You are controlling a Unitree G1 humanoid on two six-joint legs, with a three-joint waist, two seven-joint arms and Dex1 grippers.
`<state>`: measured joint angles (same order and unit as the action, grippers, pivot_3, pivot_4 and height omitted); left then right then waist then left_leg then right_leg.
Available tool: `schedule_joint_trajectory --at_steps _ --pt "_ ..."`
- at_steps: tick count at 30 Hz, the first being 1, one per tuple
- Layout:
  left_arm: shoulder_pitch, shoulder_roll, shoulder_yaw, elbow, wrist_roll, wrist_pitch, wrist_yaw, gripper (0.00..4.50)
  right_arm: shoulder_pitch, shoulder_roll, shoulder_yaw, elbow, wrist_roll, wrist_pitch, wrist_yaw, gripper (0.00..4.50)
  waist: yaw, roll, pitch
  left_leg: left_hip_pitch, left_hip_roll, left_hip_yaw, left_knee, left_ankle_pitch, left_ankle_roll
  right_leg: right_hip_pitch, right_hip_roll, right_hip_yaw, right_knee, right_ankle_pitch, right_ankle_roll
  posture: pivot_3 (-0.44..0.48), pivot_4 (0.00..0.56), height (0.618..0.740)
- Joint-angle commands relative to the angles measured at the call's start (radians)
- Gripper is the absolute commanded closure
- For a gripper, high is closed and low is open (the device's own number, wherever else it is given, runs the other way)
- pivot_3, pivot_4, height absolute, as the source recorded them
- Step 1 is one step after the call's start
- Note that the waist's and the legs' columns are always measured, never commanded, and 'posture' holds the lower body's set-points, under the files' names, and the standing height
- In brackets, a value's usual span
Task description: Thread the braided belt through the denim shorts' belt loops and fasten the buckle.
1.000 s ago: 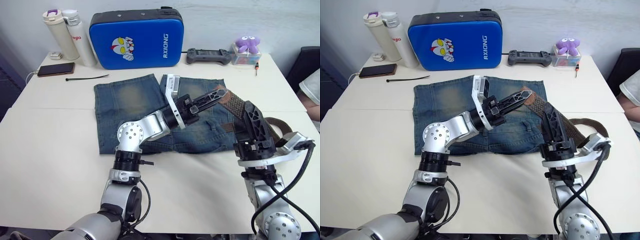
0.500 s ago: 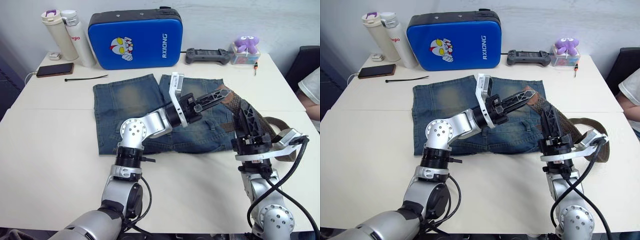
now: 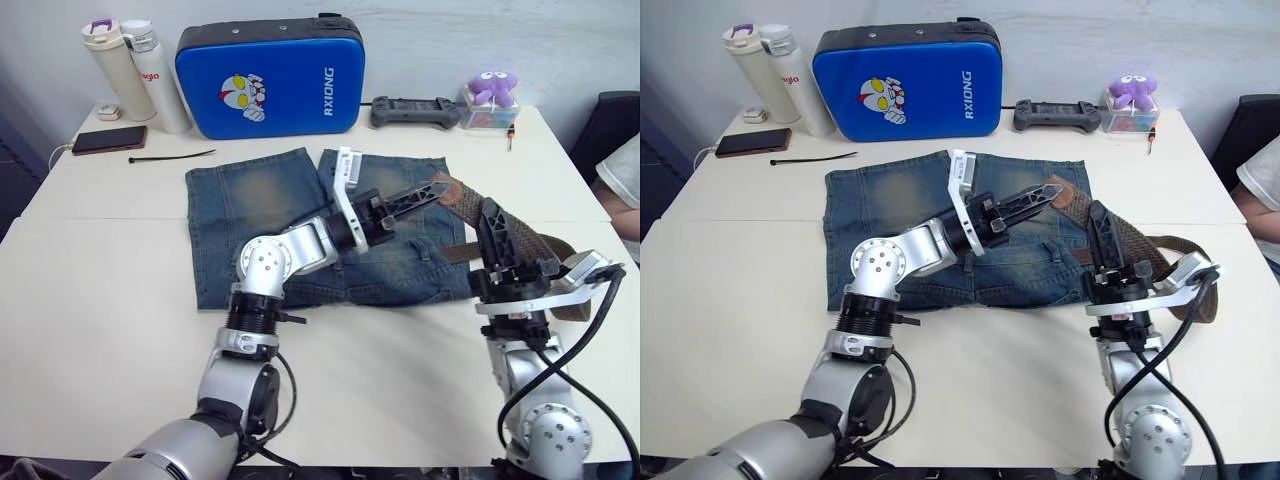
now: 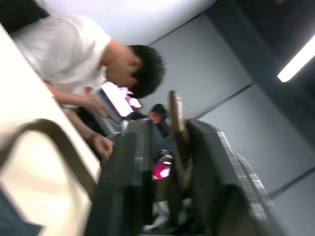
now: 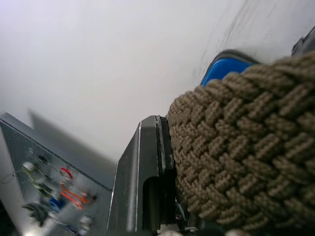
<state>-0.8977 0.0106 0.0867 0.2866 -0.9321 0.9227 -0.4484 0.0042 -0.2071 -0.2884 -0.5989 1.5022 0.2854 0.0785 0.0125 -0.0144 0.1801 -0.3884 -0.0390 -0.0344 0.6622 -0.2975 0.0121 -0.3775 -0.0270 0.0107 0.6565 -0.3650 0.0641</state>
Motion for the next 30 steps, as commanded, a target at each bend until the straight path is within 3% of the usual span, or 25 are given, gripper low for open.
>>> schedule_joint_trajectory --at_steps 1,3,6,8,13,15,18,23,26,30 --pt "-0.024 0.087 -0.073 -0.032 0.125 -0.103 -0.153 0.91 -0.012 -0.077 -0.077 0.001 0.034 0.02 -0.033 4.5 -0.001 0.0 0.0 0.0 0.0 0.0 -0.001 0.0 0.0 0.0 0.0 0.0 0.0 0.0 0.0 0.0 0.15 0.739" --pt "-0.011 0.151 -0.159 -0.059 0.214 -0.173 -0.255 0.05 -0.006 -0.135 -0.109 0.005 0.053 0.043 -0.047 4.5 0.0 0.001 0.0 0.0 0.0 0.0 -0.001 0.0 0.0 0.0 0.0 0.0 0.0 0.0 -0.001 0.0 0.15 0.739" --pt "0.028 0.297 -0.425 -0.155 0.465 -0.412 -0.497 0.05 0.02 -0.285 -0.193 0.029 0.074 0.11 -0.074 4.5 0.007 0.002 0.0 0.0 0.0 0.0 -0.003 0.0 0.0 0.0 -0.001 0.0 -0.002 0.0 -0.001 0.0 0.15 0.739" --pt "0.035 0.324 -0.51 -0.167 0.542 -0.491 -0.568 0.05 0.033 -0.362 -0.218 0.043 0.088 0.152 -0.105 4.5 0.012 0.003 -0.001 0.0 -0.001 0.0 -0.005 0.0 0.001 0.001 -0.002 0.0 -0.004 0.0 -0.001 0.0 0.15 0.739" --pt "0.003 0.254 -0.652 -0.028 0.768 -0.613 -0.529 0.05 0.054 -0.494 -0.25 0.058 0.047 0.232 -0.097 4.5 0.013 0.004 -0.001 -0.001 -0.001 0.0 -0.005 0.0 0.005 0.001 -0.003 -0.001 -0.007 0.0 -0.001 0.0 0.15 0.739" --pt "-0.014 0.167 -0.653 0.057 0.808 -0.659 -0.483 0.05 0.063 -0.522 -0.266 0.064 0.032 0.249 -0.104 4.5 0.014 0.003 -0.001 -0.002 -0.001 0.0 -0.004 -0.001 0.007 0.001 -0.002 -0.001 -0.007 0.0 -0.001 0.0 0.15 0.739" --pt "-0.071 0.084 -0.711 0.21 0.961 -0.809 -0.394 0.05 0.08 -0.534 -0.297 0.047 0.029 0.26 -0.129 4.5 0.014 0.002 0.0 -0.003 -0.001 0.0 -0.003 -0.002 0.009 0.001 -0.002 -0.002 -0.006 0.0 0.0 0.0 0.15 0.739" --pt "-0.108 0.016 -0.727 0.355 1.052 -0.846 -0.387 0.05 0.1 -0.534 -0.341 0.001 0.029 0.254 -0.16 4.5 0.008 0.002 0.0 -0.003 -0.001 0.001 -0.003 -0.004 0.011 0.001 -0.001 -0.001 -0.003 0.0 0.0 0.0 0.15 0.739" --pt "-0.103 -0.007 -0.707 0.387 1.062 -0.838 -0.409 0.87 0.108 -0.529 -0.348 -0.023 0.038 0.254 -0.175 4.5 0.01 0.002 0.0 -0.002 0.0 0.001 -0.003 -0.003 0.011 0.001 -0.001 -0.001 -0.003 0.0 0.0 0.0 0.15 0.739" --pt "-0.092 0.023 -0.714 0.32 1.078 -0.879 -0.492 2.83 0.125 -0.53 -0.354 -0.037 0.029 0.257 -0.168 4.5 0.011 0.002 0.0 -0.002 0.0 0.001 -0.003 -0.003 0.011 0.001 -0.001 -0.001 -0.003 0.0 0.0 0.0 0.15 0.739"
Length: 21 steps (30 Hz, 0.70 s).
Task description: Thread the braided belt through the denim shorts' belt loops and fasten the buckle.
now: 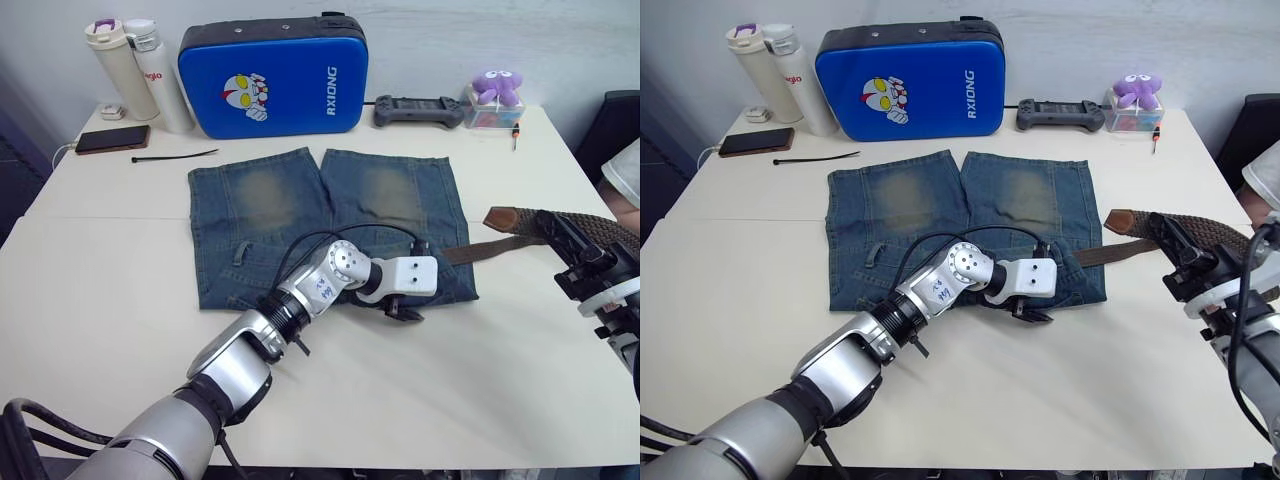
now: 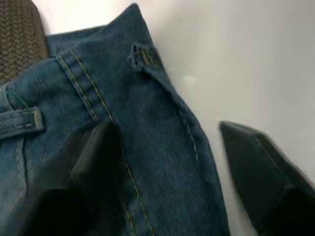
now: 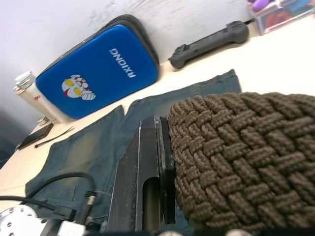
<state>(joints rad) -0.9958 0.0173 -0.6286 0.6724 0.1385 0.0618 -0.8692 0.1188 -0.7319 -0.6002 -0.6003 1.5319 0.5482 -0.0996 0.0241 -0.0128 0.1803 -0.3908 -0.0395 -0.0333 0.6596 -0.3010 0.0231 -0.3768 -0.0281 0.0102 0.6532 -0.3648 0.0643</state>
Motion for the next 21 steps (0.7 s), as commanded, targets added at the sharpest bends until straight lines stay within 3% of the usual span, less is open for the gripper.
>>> schedule_joint_trajectory --at_steps 1,4,11,21 --pt "0.011 0.022 0.003 -0.087 0.002 -0.015 -0.094 3.22 0.015 -0.008 -0.044 -0.038 -0.006 -0.005 0.017 4.5 -0.001 0.0 0.0 0.0 0.0 0.0 0.0 0.0 0.0 0.0 0.0 0.0 0.0 0.0 0.0 0.0 0.15 0.739" --pt "0.066 0.08 0.015 -0.244 -0.083 0.085 -0.261 4.46 0.026 -0.026 -0.048 -0.037 0.007 0.007 0.048 4.5 -0.003 0.0 0.0 0.0 0.0 0.0 -0.001 0.0 0.0 0.0 0.0 0.0 0.002 0.0 0.0 0.0 0.15 0.739" --pt "0.162 0.249 0.046 -0.535 -0.191 0.232 -0.47 4.46 0.067 -0.063 -0.035 -0.031 0.027 0.063 0.092 4.5 -0.001 0.002 -0.001 0.0 0.001 -0.001 0.0 0.003 -0.005 0.0 0.0 0.0 0.002 0.0 0.0 0.0 0.15 0.739" --pt "0.237 0.396 0.039 -0.613 -0.176 0.132 -0.539 4.46 0.188 -0.064 -0.008 -0.108 0.086 0.13 0.104 4.5 -0.003 0.002 -0.001 0.0 0.001 -0.001 0.0 0.002 -0.003 0.0 0.0 0.0 0.001 0.0 0.0 0.0 0.15 0.739"
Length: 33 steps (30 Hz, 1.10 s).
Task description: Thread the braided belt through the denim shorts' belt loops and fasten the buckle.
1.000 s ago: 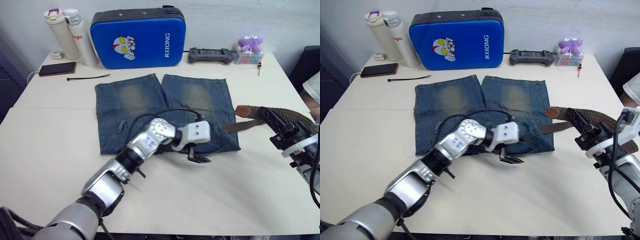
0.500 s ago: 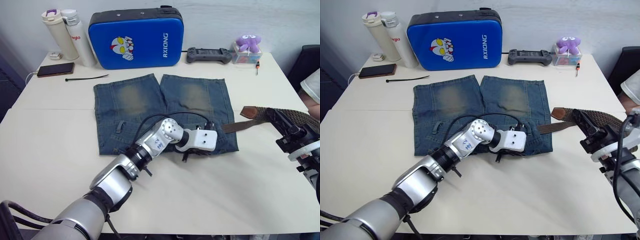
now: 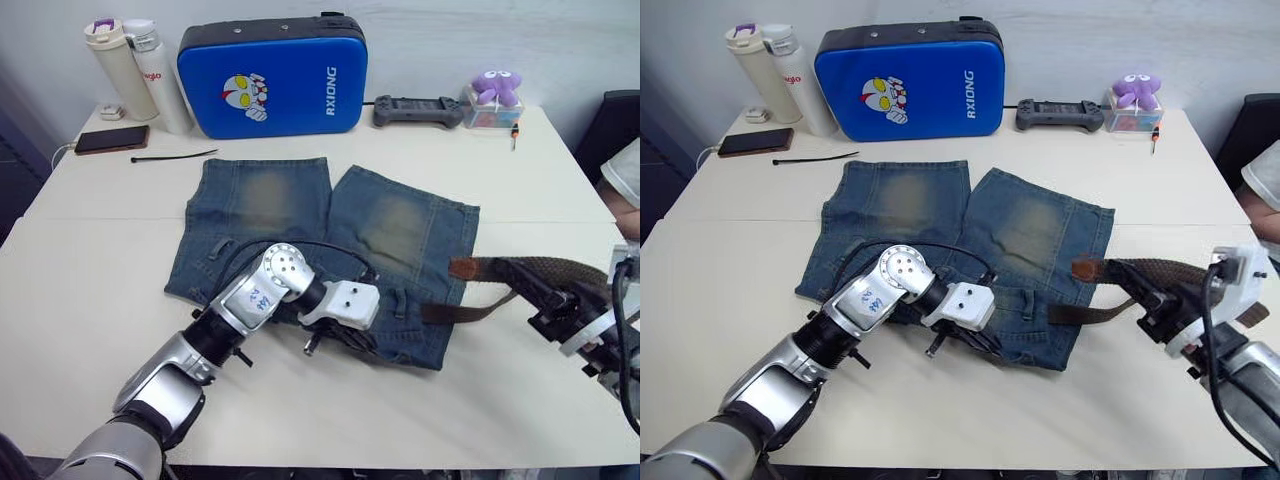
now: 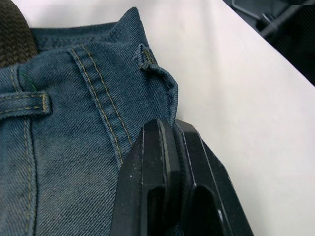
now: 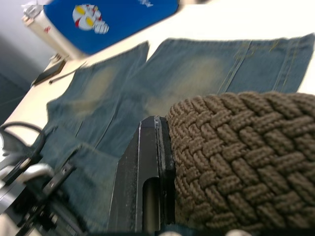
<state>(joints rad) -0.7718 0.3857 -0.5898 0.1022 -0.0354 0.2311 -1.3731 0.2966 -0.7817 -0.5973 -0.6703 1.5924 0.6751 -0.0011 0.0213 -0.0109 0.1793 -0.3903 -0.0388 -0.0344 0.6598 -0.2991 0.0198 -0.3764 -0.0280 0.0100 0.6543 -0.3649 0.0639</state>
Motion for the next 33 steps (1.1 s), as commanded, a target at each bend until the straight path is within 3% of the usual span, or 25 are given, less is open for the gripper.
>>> schedule_joint_trajectory --at_steps 1,2,5,10,13,19,27,33 --pt "0.019 0.032 0.001 -0.047 -0.01 -0.034 -0.042 4.46 0.011 -0.015 -0.008 -0.038 0.027 0.003 0.006 4.5 -0.001 0.0 0.0 0.0 0.0 0.0 0.0 0.0 0.0 0.0 0.0 0.0 0.0 0.0 0.0 0.0 0.15 0.739" --pt "0.024 0.037 0.001 -0.055 -0.022 -0.023 -0.054 4.46 0.01 -0.015 -0.005 -0.036 0.028 0.004 0.004 4.5 0.0 0.0 0.0 0.0 0.0 0.0 0.0 0.0 0.001 0.0 0.0 0.0 0.0 0.0 0.0 0.0 0.15 0.739" --pt "0.028 0.043 0.018 -0.102 -0.078 0.11 -0.079 3.55 0.017 -0.018 -0.009 -0.036 0.02 0.006 -0.01 4.5 0.0 0.0 0.0 0.0 0.0 0.0 0.0 -0.001 0.002 0.0 0.0 0.0 -0.001 0.0 0.0 0.0 0.15 0.739" --pt "-0.02 0.037 0.175 -0.153 -0.237 0.375 -0.037 1.19 0.022 -0.016 0.043 -0.082 0.089 0.008 -0.055 4.5 0.001 0.0 0.0 0.0 0.0 -0.001 0.002 -0.001 0.002 0.0 0.0 0.0 -0.001 0.0 0.0 0.0 0.15 0.739" --pt "-0.055 0.072 0.269 -0.154 -0.302 0.479 -0.011 0.02 0.038 -0.017 0.088 -0.116 0.141 0.001 -0.115 4.5 -0.003 0.0 0.0 -0.001 0.0 -0.002 0.002 -0.001 0.002 0.0 0.0 -0.001 -0.001 0.0 0.0 0.0 0.15 0.739" --pt "-0.045 0.182 0.357 -0.145 -0.321 0.519 0.025 0.02 0.048 0.031 0.217 -0.111 0.186 -0.038 -0.248 4.5 -0.013 0.0 0.0 0.0 0.0 -0.003 0.002 -0.001 0.001 0.001 0.0 -0.002 -0.001 0.0 0.0 0.0 0.15 0.739" --pt "0.013 0.196 0.384 -0.225 -0.357 0.585 0.116 0.02 -0.104 0.147 0.382 -0.026 0.144 -0.088 -0.36 4.5 -0.022 0.0 0.0 0.0 -0.001 -0.003 0.002 0.001 -0.002 0.0 -0.001 -0.002 -0.001 0.0 0.0 0.0 0.15 0.739" --pt "0.048 0.214 0.414 -0.277 -0.387 0.627 0.178 0.02 -0.118 0.127 0.353 0.012 0.135 -0.072 -0.337 4.5 -0.021 0.0 0.0 -0.001 -0.001 -0.003 0.002 0.001 -0.002 0.0 -0.001 -0.002 -0.001 0.0 0.0 0.0 0.15 0.739"
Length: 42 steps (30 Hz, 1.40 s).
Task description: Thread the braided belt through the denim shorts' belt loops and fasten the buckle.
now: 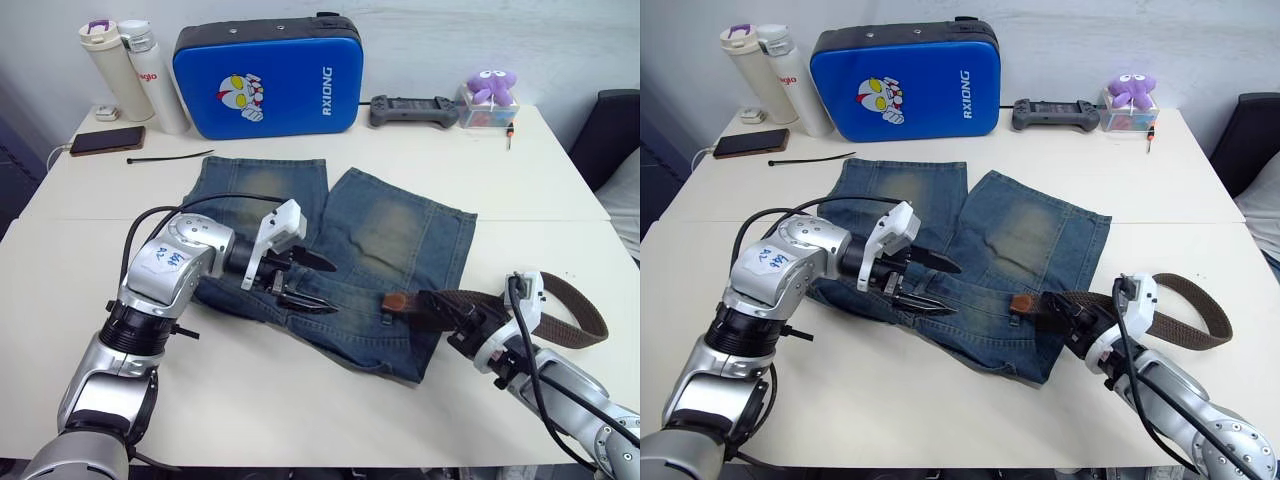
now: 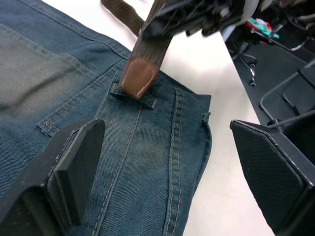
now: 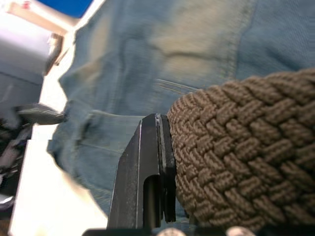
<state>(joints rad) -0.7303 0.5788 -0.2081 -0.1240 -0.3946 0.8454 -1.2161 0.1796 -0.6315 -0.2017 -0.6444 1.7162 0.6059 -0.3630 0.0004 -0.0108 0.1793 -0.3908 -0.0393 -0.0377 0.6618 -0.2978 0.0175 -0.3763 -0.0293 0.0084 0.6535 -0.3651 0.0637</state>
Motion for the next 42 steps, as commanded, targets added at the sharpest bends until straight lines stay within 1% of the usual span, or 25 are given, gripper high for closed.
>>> schedule_joint_trajectory --at_steps 1,4,7,10,15,20,25,27,35,42 --pt "0.009 0.025 0.033 -0.053 -0.032 0.014 0.025 0.02 -0.003 -0.032 -0.051 -0.008 0.009 0.004 0.038 4.5 -0.001 0.0 0.0 0.0 0.0 0.0 0.0 0.0 0.0 0.0 0.0 0.0 0.0 0.0 0.0 0.0 0.15 0.739" --pt "0.01 0.04 0.02 -0.059 -0.032 0.001 0.028 0.02 -0.007 -0.054 -0.071 0.012 0.015 0.014 0.067 4.5 0.0 0.0 0.0 0.0 0.0 0.0 0.0 -0.001 0.001 0.0 0.0 0.0 0.0 0.0 0.0 0.0 0.15 0.739" --pt "0.003 0.024 0.028 -0.064 -0.042 0.004 0.054 0.02 0.001 -0.068 -0.082 0.024 0.015 0.025 0.087 4.5 0.0 0.0 0.0 0.0 0.0 0.0 0.0 -0.001 0.001 0.0 0.0 0.0 0.0 0.0 0.0 0.0 0.15 0.739" --pt "0.004 0.027 0.033 -0.073 -0.051 0.006 0.065 0.02 0.014 -0.078 -0.078 0.03 0.004 0.041 0.101 4.5 0.0 0.0 0.0 0.0 0.0 0.0 0.0 -0.001 0.001 0.0 0.0 0.0 0.0 0.0 0.0 0.0 0.15 0.739" --pt "0.007 0.044 0.033 -0.084 -0.061 0.002 0.073 0.02 0.036 -0.059 -0.061 0.049 -0.034 0.051 0.124 4.5 0.0 0.0 0.0 0.0 0.0 0.0 0.0 -0.001 0.001 0.0 0.0 0.0 0.0 0.0 0.0 0.0 0.15 0.739" --pt "-0.003 0.034 0.026 -0.082 -0.068 0.002 0.086 0.02 0.065 0.004 -0.014 0.092 -0.084 0.058 0.194 4.5 0.0 0.0 0.0 0.0 0.0 0.0 0.0 -0.001 0.001 0.0 0.0 0.0 0.0 0.0 0.0 0.0 0.15 0.739" --pt "-0.007 0.026 0.018 -0.086 -0.071 0.003 0.097 0.02 0.045 0.085 0.01 0.151 -0.119 0.052 0.258 4.5 -0.002 0.0 0.0 0.001 0.0 0.0 0.0 -0.001 0.001 0.0 0.0 0.0 0.001 0.0 0.0 0.0 0.15 0.739" --pt "-0.006 0.025 0.016 -0.091 -0.072 0.004 0.101 0.02 0.03 0.103 0.034 0.206 -0.174 0.065 0.285 4.5 -0.002 0.0 0.0 0.001 0.0 0.0 0.0 -0.001 0.001 0.0 0.0 0.0 0.001 0.0 0.0 0.0 0.15 0.739" --pt "0.002 0.028 0.016 -0.114 -0.079 0.019 0.115 0.02 -0.118 0.212 0.085 0.274 -0.261 0.076 0.272 4.5 -0.005 0.0 0.0 0.002 0.0 0.0 0.0 -0.001 0.001 0.0 0.0 0.0 0.002 0.0 0.0 0.0 0.15 0.739" --pt "0.006 0.02 0.001 -0.124 -0.083 0.02 0.126 0.02 -0.159 0.293 0.135 0.249 -0.312 0.11 0.244 4.5 -0.007 0.0 0.0 0.002 0.0 0.0 0.0 -0.001 0.0 -0.001 0.0 0.0 0.003 0.0 -0.001 0.0 0.15 0.739"
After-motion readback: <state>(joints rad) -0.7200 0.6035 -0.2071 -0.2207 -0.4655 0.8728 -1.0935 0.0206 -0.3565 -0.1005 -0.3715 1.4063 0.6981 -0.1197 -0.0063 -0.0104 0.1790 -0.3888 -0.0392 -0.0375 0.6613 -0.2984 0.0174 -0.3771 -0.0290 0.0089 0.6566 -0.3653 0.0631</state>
